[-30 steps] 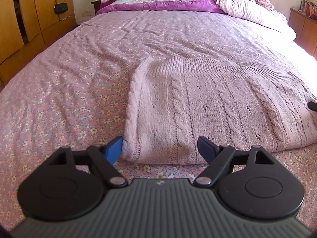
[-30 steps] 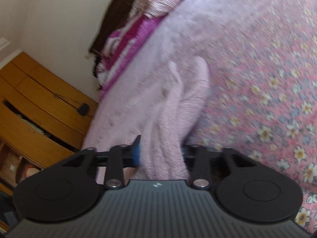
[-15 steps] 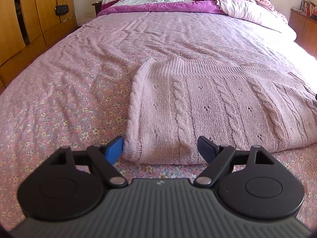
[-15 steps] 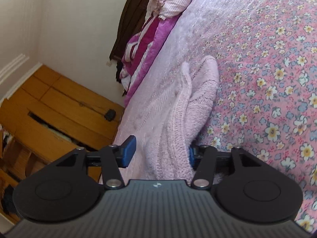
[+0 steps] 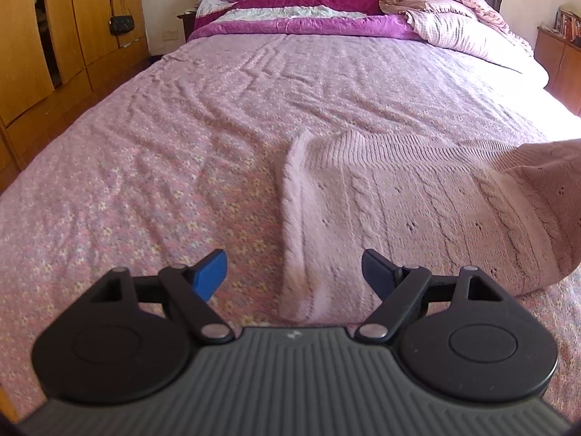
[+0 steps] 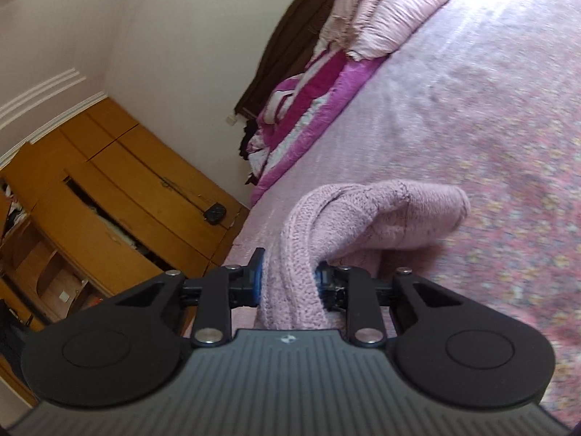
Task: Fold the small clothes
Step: 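Lift the held cardigan edge with the right tool and fold it over, then lay the folded edge onto the cardigan and open the right tool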
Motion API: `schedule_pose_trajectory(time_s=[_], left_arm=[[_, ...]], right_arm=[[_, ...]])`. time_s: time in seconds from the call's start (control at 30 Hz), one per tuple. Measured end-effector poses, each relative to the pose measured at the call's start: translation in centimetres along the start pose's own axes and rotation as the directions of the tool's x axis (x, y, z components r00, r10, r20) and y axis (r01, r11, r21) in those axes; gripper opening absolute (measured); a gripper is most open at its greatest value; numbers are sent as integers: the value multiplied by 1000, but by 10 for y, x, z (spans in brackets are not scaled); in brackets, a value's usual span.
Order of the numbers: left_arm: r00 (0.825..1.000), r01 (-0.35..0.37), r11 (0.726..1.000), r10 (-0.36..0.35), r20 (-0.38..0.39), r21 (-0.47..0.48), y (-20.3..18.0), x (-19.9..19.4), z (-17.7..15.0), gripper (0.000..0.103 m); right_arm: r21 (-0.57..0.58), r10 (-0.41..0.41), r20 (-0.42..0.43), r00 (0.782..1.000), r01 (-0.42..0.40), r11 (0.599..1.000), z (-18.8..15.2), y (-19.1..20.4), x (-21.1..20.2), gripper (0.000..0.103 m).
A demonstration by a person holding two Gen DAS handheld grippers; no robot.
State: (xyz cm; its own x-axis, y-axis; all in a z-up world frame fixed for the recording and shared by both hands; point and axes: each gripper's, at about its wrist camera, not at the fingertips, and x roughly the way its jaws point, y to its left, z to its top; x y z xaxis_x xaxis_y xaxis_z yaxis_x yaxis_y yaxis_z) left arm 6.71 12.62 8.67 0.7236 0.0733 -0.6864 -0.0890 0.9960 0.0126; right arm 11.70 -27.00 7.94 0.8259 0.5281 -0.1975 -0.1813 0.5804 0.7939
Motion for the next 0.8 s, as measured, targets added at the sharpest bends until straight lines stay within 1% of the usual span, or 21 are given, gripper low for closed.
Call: schedule_pose_trajectory(time_s=[0.17,0.27,0.37,0.47,0.57,0.7,0.8], left_arm=[[1000,-7,1000,6,28,12,12,-6,8,83],[999,-7,1000,7,43,12,19,-10,11,83],[998,-5,1000,5,56,-9,27,-13,12,83],[998,3,999,0,65,-34,37,-16,12,83],[997,3,999,0,71,-47,46,-18,12,83],[996,19,997,-13,90,-69,61,-20,8,83],[996,22,996,-15,91,-84,70,-20,7,83]], right_arm=[[-23,40,3,999,-40,999,-4,44,19,27],[-36,81,-4,997,-81,996,-11,69,31,26],[-28,130,-1,991,-130,991,-19,90,43,26],[-30,156,-14,988,-157,987,-28,111,57,26],[-60,156,-60,986,-160,985,-40,133,74,26],[-122,136,-151,979,-155,980,-63,160,103,26],[-190,85,-217,973,-128,973,-85,178,126,26]])
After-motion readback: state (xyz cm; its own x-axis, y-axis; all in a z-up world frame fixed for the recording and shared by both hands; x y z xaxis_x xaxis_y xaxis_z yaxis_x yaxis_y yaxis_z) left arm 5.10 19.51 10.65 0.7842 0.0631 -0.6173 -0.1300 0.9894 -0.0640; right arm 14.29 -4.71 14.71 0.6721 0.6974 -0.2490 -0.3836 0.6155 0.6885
